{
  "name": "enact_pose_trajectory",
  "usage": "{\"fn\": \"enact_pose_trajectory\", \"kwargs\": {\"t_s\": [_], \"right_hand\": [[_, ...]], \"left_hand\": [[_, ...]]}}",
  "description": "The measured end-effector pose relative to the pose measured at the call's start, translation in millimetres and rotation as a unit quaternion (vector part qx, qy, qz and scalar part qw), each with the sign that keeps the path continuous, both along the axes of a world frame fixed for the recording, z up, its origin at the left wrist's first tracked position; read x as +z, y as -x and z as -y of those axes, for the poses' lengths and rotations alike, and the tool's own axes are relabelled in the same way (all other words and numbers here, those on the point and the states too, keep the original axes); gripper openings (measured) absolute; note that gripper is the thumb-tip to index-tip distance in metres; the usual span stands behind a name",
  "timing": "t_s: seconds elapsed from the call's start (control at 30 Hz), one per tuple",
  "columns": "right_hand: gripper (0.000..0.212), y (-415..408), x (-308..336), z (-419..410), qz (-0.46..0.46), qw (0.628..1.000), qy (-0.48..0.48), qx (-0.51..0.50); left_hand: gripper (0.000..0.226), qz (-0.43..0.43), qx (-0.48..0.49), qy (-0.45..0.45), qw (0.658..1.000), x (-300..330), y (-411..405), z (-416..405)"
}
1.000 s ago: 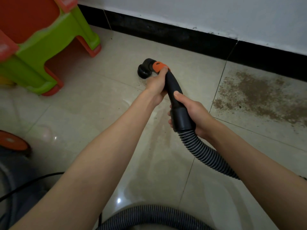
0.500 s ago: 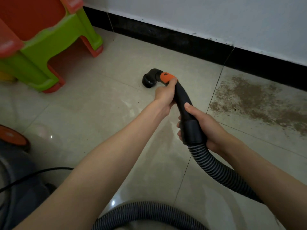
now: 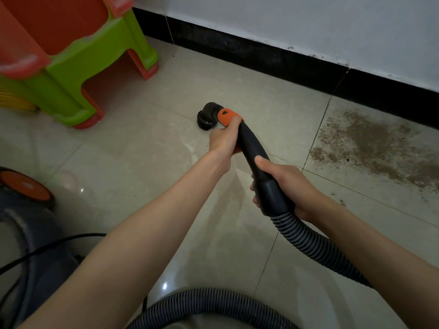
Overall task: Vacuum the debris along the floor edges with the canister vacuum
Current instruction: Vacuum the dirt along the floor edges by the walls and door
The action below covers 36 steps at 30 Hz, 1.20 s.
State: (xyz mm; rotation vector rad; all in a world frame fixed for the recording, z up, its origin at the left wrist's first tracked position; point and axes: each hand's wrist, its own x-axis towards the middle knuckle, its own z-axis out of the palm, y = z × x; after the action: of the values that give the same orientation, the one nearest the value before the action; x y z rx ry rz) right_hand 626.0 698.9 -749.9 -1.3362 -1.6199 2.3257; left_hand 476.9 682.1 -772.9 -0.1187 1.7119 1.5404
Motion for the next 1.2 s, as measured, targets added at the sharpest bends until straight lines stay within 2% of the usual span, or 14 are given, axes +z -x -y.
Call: {"fn": "enact_pose_trajectory", "kwargs": {"t_s": [0.13, 0.27, 0.47, 0.67, 0.77, 0.9, 1.07, 1.2], "right_hand": [[0.041, -23.4, 5.0, 5.4, 0.003, 1.000, -0.021, 0.015], [0.044, -38.8, 11.4, 8.5, 0.004, 0.999, -0.007, 0.035], [0.040, -30.2, 11.3, 30.4, -0.010, 0.997, 0.014, 0.069], [0.037, -1.4, 7.6, 63.1, -0.016, 0.987, 0.016, 0.160], [0.037, 8.3, 7.3, 70.8, -0.003, 0.976, -0.028, 0.217], [0.039, -1.0, 11.0, 62.1, 0.033, 0.943, -0.168, 0.284], [0.037, -27.6, 19.7, 46.1, 0.058, 0.918, -0.257, 0.297], [0.039, -41.7, 25.7, 40.5, 0.087, 0.898, -0.315, 0.294]], "left_hand": [[0.024, -0.026, 0.000, 0.035, 0.999, -0.7, -22.2, 7.3], [0.027, -0.003, 0.028, 0.053, 0.998, 4.9, -40.2, 10.7], [0.023, -0.047, 0.123, 0.081, 0.988, 10.5, -37.2, 39.5], [0.032, -0.072, 0.198, 0.131, 0.969, 0.1, -9.7, 97.3], [0.037, -0.043, 0.223, 0.127, 0.965, -2.2, -1.1, 115.9], [0.024, 0.005, 0.223, 0.094, 0.970, -0.6, -10.5, 121.1], [0.028, 0.036, 0.188, 0.047, 0.980, 2.9, -32.3, 105.1], [0.040, 0.059, 0.128, 0.037, 0.989, 6.9, -42.7, 91.0]]}}
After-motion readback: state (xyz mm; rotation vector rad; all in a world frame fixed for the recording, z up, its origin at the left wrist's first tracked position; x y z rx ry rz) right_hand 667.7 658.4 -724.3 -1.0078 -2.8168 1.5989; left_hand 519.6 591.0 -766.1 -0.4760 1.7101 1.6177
